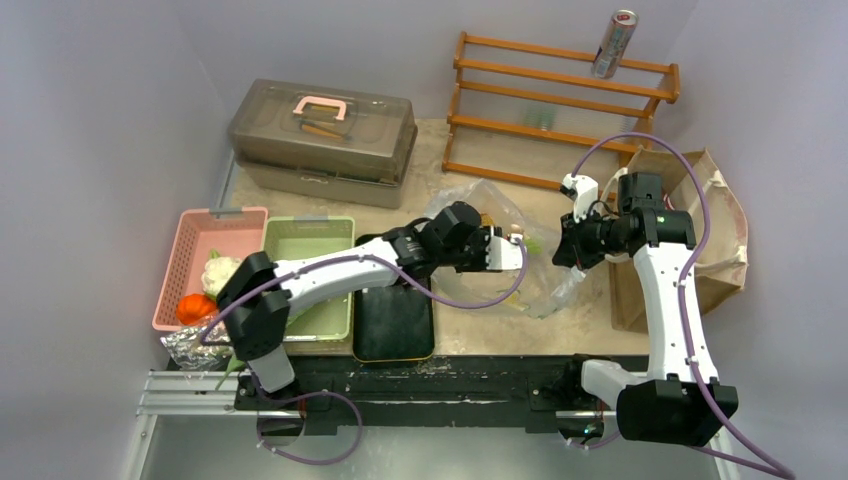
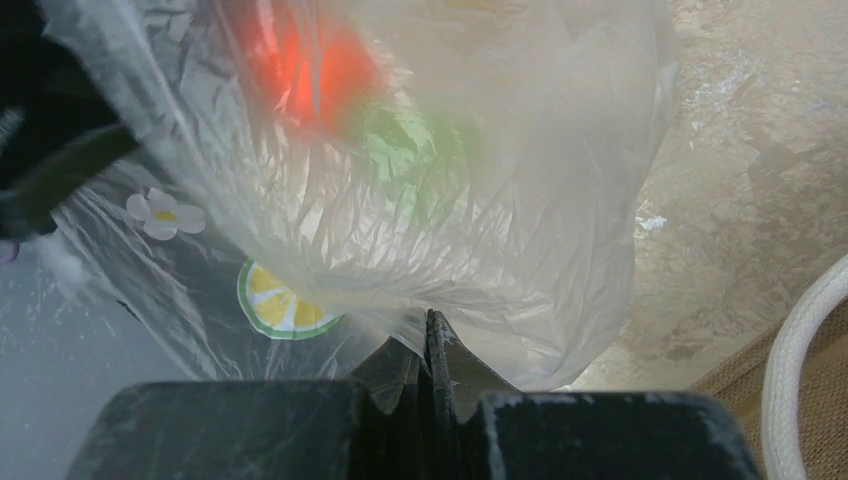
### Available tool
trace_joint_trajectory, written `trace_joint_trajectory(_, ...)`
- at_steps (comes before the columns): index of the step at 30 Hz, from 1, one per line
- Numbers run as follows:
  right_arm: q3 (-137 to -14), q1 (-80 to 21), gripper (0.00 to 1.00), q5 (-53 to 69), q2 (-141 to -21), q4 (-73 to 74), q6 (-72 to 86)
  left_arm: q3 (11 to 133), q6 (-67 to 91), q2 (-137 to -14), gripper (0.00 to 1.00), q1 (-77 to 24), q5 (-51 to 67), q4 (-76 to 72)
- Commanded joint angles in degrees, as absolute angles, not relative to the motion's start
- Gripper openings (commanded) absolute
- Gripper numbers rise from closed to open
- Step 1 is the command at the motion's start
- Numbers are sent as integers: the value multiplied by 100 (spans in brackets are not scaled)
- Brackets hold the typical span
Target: Untie the knot of the grocery bags and take out the mixed food
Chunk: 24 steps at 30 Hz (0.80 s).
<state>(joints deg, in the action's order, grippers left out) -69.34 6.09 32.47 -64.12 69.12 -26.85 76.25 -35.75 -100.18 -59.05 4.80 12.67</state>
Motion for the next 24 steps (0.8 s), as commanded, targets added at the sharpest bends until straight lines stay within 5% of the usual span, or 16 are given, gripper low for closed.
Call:
trace_joint_trajectory(1, -7062, 633, 0, 3275, -6380, 6765, -2692, 7234, -3187, -9178, 0, -5845, 1179, 454)
trace_joint_trajectory(8, -7070, 633, 0, 3287, -6347, 6760, -2654, 6495, -2626, -7830, 0, -5479, 2342, -489)
trace_joint_trajectory(13, -7067, 633, 0, 3375, -6481, 6705, -2663, 7636, -1524, -7898, 0, -5680, 2702, -390)
trace_joint_trajectory(17, -7172, 633, 0, 3402, -6602, 6755, -2752, 8728, -38, -8154, 0, -5668, 1896, -399)
trace_joint_trajectory(24, -7301, 633, 0, 3425, -6712, 6822, -2963, 9044, 764, -7460, 0, -3328, 820, 1772)
